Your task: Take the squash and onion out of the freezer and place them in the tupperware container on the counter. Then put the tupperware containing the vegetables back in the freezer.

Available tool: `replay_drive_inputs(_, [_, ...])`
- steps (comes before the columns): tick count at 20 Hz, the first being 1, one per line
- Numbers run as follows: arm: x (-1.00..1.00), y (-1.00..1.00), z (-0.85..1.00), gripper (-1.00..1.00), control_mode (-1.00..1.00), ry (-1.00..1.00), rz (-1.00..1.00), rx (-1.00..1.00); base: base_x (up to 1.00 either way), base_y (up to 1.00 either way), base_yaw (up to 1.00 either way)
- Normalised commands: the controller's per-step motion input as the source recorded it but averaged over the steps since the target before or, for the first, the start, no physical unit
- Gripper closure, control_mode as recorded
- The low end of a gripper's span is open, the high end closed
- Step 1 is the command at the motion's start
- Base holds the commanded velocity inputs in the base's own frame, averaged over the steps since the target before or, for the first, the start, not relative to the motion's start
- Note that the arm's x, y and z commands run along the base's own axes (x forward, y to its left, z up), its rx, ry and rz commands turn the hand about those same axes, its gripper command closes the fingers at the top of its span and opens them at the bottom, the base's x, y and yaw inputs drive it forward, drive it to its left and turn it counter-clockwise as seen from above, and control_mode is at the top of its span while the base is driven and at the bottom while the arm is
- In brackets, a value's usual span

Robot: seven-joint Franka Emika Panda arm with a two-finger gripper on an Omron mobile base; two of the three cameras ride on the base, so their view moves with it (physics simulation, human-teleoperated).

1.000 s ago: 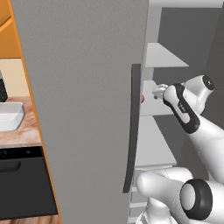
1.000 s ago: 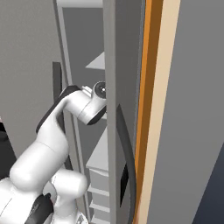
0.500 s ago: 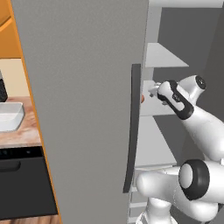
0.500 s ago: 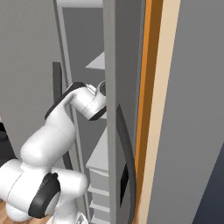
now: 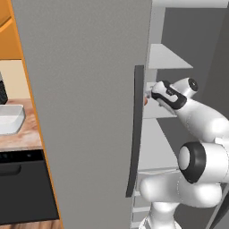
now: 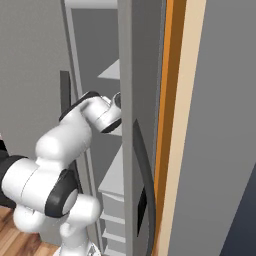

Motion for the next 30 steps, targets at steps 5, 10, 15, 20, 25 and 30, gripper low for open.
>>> replay_drive_inputs(5, [0.45,0.00,-0.18,-1.00,-1.00,0.00,0.00,0.02,0.00,0.00,0.00])
replay_drive_inputs(10, [0.41,0.00,-0.22,-1.00,-1.00,0.00,0.00,0.03,0.00,0.00,0.00])
replay_drive_inputs(15, [0.41,0.00,-0.25,-1.00,-1.00,0.00,0.00,0.02,0.00,0.00,0.00])
replay_drive_inputs(20, [0.38,0.00,-0.21,-1.00,-1.00,0.00,0.00,0.01,0.00,0.00,0.00])
replay_drive_inputs(25, [0.35,0.00,-0.21,-1.00,-1.00,0.00,0.00,0.00,0.00,0.00,0.00])
replay_drive_inputs(30, [0.40,0.00,-0.23,-1.00,-1.00,0.00,0.00,0.00,0.00,0.00,0.00])
